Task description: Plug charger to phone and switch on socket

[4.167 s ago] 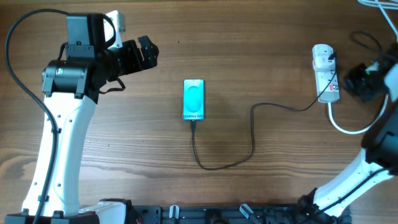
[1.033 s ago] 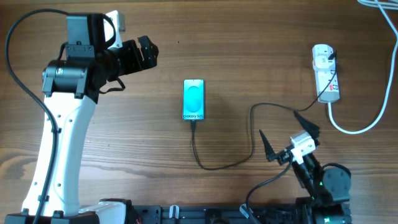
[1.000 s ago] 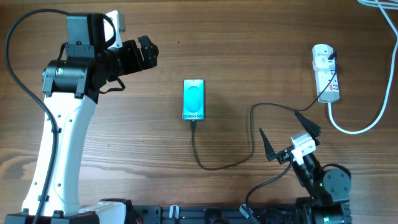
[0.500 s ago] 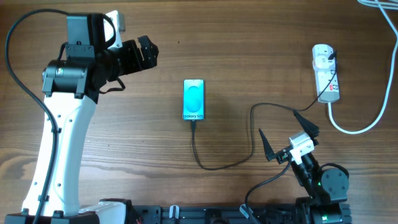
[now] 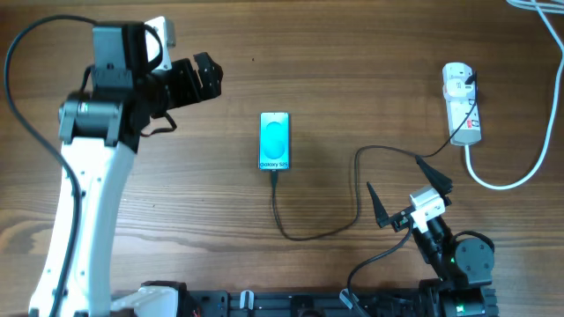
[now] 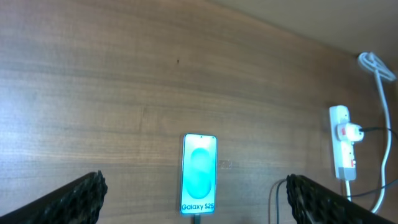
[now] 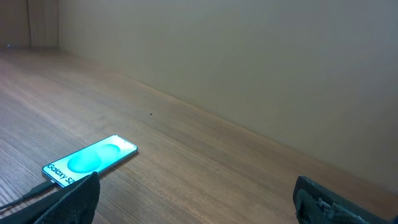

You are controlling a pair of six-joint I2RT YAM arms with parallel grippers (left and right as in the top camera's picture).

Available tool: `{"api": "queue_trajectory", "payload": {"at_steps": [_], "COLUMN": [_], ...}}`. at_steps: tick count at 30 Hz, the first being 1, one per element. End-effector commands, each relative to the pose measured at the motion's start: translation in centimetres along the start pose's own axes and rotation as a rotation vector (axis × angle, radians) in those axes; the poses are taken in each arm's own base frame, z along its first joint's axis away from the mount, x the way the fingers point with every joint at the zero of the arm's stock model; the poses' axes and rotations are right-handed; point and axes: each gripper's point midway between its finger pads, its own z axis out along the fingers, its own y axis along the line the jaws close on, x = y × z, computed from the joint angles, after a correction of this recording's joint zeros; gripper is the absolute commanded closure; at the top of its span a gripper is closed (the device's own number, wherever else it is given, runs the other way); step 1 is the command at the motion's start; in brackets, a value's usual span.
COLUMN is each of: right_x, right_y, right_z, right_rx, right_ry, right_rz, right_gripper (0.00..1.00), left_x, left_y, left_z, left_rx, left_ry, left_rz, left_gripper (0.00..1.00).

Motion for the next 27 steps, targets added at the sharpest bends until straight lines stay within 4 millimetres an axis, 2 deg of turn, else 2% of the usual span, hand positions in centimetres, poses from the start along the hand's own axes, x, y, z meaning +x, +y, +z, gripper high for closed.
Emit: {"api": "queue_trajectory", "payload": {"at_steps": [1,4,10,14,18,22,27], "right_x": [-0.2,-0.2,-0.2,-0.2,-0.2,-0.2,-0.3], "right_y": [0.4,0.4,0.4,0.4,0.4,0.4,0.4], "right_z": [0.0,0.0,0.0,0.0,0.0,0.0,0.0], "right_rx": [-0.018,-0.017,-0.018,-0.018,-0.018,-0.018,-0.018], "right_ry": [-0.016,-0.016,-0.016,-0.016,-0.016,-0.016,-0.016], "right_rz": [-0.013,-0.013,-0.013,-0.014,-0.014,-0.014,-0.013], "right_gripper": [0.0,0.0,0.0,0.0,0.0,0.0,0.0], "left_x": [0.7,2.5,8.0,11.3,14.5,16.1,16.7], "left_y": [-0.5,0.6,4.0,5.5,7.0,7.8,8.6], "left_z": [-2.8,-3.9,-4.8,-4.1,-2.4,-1.4,-1.1], "left_rx": [0.023,0.038,0.064,0.094,0.126,0.134,0.105], "left_ry": [-0.138,-0.249,-0.456,-0.568,-0.663,-0.684,-0.692], "left_rz": [0.051,0.066,0.082,0.106,0.131,0.136,0.125], "left_gripper": [0.0,0.0,0.0,0.0,0.0,0.0,0.0]}}
